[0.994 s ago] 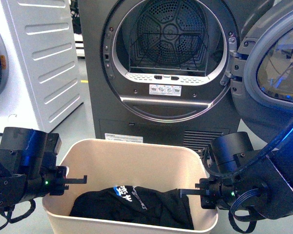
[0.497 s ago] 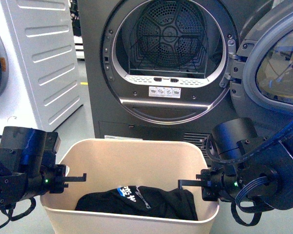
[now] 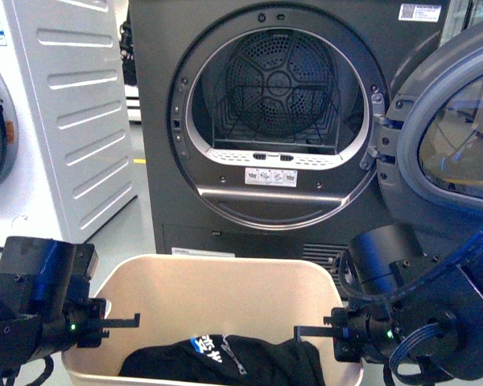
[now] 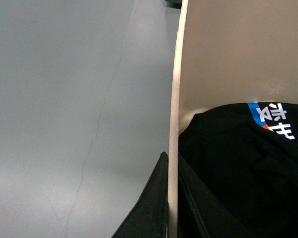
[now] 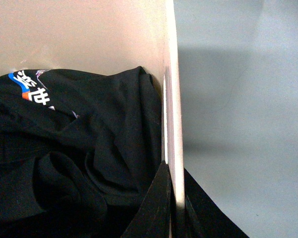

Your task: Move hamper under clothes hanger

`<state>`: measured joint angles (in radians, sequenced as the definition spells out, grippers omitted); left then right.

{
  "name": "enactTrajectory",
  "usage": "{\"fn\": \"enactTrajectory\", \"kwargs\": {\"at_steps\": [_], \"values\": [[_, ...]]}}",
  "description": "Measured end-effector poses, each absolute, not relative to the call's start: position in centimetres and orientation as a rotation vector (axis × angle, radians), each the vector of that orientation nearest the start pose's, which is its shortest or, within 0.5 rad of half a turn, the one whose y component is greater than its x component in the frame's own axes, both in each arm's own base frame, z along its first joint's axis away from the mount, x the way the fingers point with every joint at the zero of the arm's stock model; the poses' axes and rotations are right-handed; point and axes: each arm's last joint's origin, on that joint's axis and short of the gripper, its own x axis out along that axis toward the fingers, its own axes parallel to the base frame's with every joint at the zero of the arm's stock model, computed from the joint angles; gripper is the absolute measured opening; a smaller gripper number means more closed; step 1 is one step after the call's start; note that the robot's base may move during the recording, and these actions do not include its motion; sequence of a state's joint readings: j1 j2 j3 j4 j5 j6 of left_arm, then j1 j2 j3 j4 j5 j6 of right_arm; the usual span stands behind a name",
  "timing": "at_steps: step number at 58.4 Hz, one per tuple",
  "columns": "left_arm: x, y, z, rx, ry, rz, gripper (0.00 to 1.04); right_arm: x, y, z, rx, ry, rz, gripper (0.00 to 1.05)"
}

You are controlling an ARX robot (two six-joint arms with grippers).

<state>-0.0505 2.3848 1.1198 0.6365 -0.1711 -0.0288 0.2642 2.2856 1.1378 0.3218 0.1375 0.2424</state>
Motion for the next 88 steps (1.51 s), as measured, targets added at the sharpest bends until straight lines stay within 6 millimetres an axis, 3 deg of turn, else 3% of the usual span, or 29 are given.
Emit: {"fn": "enactTrajectory", "kwargs": {"at_steps": [22, 39, 88], "values": [[42.1, -0.4, 1.3, 0.037, 0.623, 0.166, 0.04, 40.0, 11.8, 3.5, 0.062, 0.813, 0.076, 0.03], [42.1, -2.1, 1.3, 0.040, 0.620, 0.102, 0.04, 40.5, 9.9, 3.4, 0.068, 0.809, 0.005, 0.03], [42.1, -1.6, 1.1, 0.042, 0.625, 0.129, 0.04, 40.3, 10.5, 3.2, 0.062, 0.816, 0.023, 0.03]]}}
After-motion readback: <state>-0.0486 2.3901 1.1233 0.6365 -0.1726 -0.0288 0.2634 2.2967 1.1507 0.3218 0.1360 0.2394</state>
